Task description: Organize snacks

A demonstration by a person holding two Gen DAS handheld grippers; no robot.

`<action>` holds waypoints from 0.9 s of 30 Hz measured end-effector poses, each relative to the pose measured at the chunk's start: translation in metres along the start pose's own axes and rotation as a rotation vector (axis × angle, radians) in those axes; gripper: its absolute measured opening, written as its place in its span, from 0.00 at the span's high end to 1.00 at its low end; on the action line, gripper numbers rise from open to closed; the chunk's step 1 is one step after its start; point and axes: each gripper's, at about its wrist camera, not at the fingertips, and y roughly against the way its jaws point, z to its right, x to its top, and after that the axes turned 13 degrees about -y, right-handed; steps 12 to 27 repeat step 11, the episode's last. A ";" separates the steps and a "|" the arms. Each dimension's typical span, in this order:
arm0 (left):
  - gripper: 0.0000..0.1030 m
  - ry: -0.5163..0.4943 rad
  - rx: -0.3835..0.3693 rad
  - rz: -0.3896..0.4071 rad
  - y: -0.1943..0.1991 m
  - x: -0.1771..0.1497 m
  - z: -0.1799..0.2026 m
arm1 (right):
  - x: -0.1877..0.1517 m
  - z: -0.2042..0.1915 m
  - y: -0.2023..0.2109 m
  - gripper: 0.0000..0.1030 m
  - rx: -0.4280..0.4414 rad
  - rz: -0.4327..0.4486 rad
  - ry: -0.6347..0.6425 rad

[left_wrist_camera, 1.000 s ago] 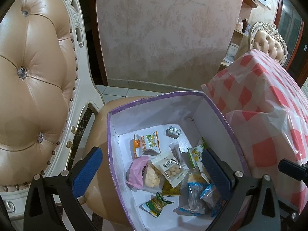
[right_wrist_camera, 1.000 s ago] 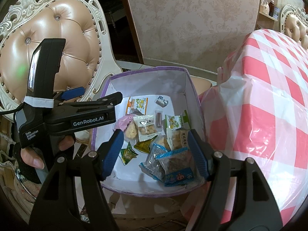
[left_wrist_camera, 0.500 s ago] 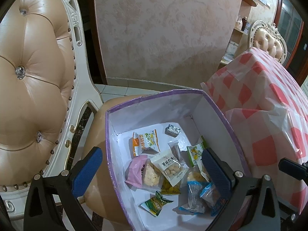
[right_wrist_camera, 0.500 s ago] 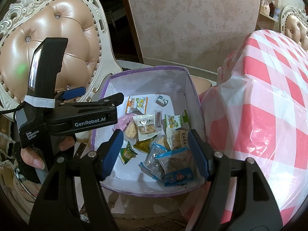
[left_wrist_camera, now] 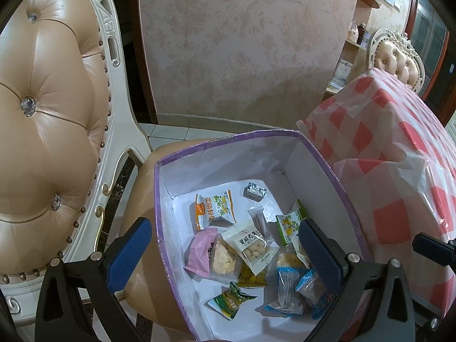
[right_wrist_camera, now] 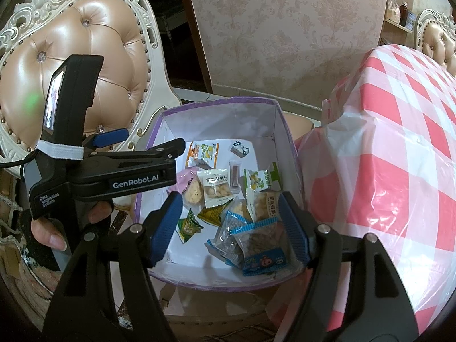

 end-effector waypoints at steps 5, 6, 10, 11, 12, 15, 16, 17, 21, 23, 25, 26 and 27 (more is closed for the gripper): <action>0.00 0.001 -0.005 -0.003 -0.001 0.000 0.000 | 0.000 0.000 0.000 0.29 0.000 0.000 0.000; 0.00 0.000 -0.007 -0.005 -0.001 0.000 0.000 | 0.000 0.000 0.000 0.29 0.000 -0.001 0.000; 0.00 0.002 -0.015 -0.002 -0.002 -0.001 0.001 | 0.000 0.000 0.000 0.29 -0.002 0.001 0.000; 0.00 0.000 -0.013 -0.003 -0.002 0.000 0.001 | 0.000 0.000 0.000 0.29 -0.001 0.000 0.001; 0.00 0.000 -0.013 -0.003 -0.002 0.000 0.001 | 0.000 0.000 0.000 0.29 -0.001 0.000 0.001; 0.00 0.000 -0.013 -0.003 -0.002 0.000 0.001 | 0.000 0.000 0.000 0.29 -0.001 0.000 0.001; 0.00 0.000 -0.013 -0.003 -0.002 0.000 0.001 | 0.000 0.000 0.000 0.29 -0.001 0.000 0.001; 0.00 0.000 -0.013 -0.003 -0.002 0.000 0.001 | 0.000 0.000 0.000 0.29 -0.001 0.000 0.001; 0.00 0.000 -0.013 -0.003 -0.002 0.000 0.001 | 0.000 0.000 0.000 0.29 -0.001 0.000 0.001; 0.00 0.000 -0.013 -0.003 -0.002 0.000 0.001 | 0.000 0.000 0.000 0.29 -0.001 0.000 0.001; 0.00 0.000 -0.013 -0.003 -0.002 0.000 0.001 | 0.000 0.000 0.000 0.29 -0.001 0.000 0.001; 0.00 0.000 -0.013 -0.003 -0.002 0.000 0.001 | 0.000 0.000 0.000 0.29 -0.001 0.000 0.001; 0.00 0.000 -0.013 -0.003 -0.002 0.000 0.001 | 0.000 0.000 0.000 0.29 -0.001 0.000 0.001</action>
